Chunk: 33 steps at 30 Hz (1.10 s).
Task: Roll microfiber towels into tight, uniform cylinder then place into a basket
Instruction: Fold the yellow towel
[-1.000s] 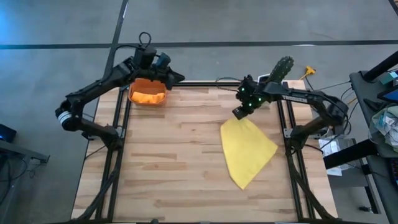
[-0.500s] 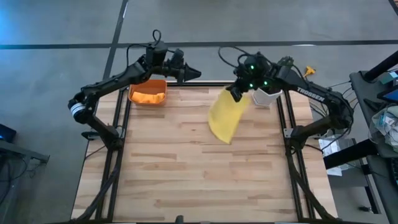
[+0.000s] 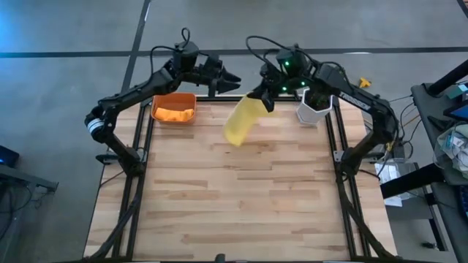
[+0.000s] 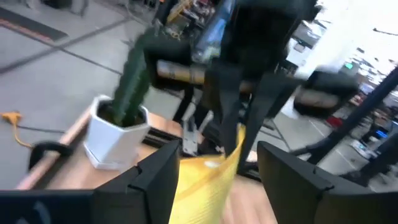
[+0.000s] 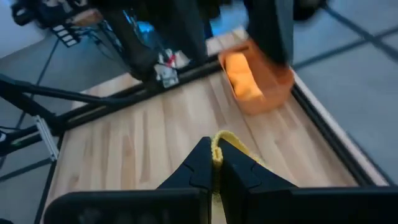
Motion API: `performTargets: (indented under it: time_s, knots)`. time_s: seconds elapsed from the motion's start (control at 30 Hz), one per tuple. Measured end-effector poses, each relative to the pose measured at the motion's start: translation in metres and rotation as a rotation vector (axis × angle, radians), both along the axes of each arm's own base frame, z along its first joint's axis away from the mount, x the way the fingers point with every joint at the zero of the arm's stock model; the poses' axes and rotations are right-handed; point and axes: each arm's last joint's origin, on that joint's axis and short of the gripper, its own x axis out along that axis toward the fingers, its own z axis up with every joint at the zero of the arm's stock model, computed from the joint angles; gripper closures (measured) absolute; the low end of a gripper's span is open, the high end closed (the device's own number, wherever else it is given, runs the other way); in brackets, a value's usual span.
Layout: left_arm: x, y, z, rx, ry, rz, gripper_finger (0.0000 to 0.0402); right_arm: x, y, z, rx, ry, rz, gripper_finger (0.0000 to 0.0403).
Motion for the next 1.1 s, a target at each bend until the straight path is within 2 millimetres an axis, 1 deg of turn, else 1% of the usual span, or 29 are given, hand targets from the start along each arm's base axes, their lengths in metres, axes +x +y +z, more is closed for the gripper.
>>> performTargets:
  time_s: [0.2,0.3,0.4,0.53,0.63,0.8,1.0,1.1]
  knots:
    - [0.002,-0.004,-0.011,-0.014,0.020,-0.083,0.0203,0.014,0.001,0.022,-0.041,-0.042,0.033,0.0394]
    - [0.002,-0.004,-0.010,0.001,0.009,-0.092,0.0203,0.018,0.002,0.033,-0.052,-0.050,0.043,0.0394]
    - [0.002,-0.005,-0.005,0.006,-0.033,-0.140,0.0203,0.019,0.001,0.040,-0.047,-0.042,0.043,0.0394]
    - [0.002,-0.005,-0.003,-0.010,-0.042,-0.150,0.0203,0.019,0.001,0.044,-0.042,-0.033,0.043,0.0394]
    - [0.003,-0.004,-0.003,-0.002,-0.044,-0.113,0.0203,0.018,0.003,0.045,-0.037,-0.032,0.046,0.0394]
    - [0.007,-0.001,-0.007,-0.009,-0.031,-0.060,0.0203,0.020,0.005,0.043,0.003,-0.025,0.038,0.0394]
    - [0.009,-0.003,-0.012,-0.031,-0.004,-0.057,0.0203,0.020,0.004,0.043,0.027,-0.026,0.015,0.0394]
    - [0.010,-0.004,-0.013,-0.044,0.017,-0.037,0.0216,0.020,0.003,0.043,0.022,-0.027,-0.004,0.0394]
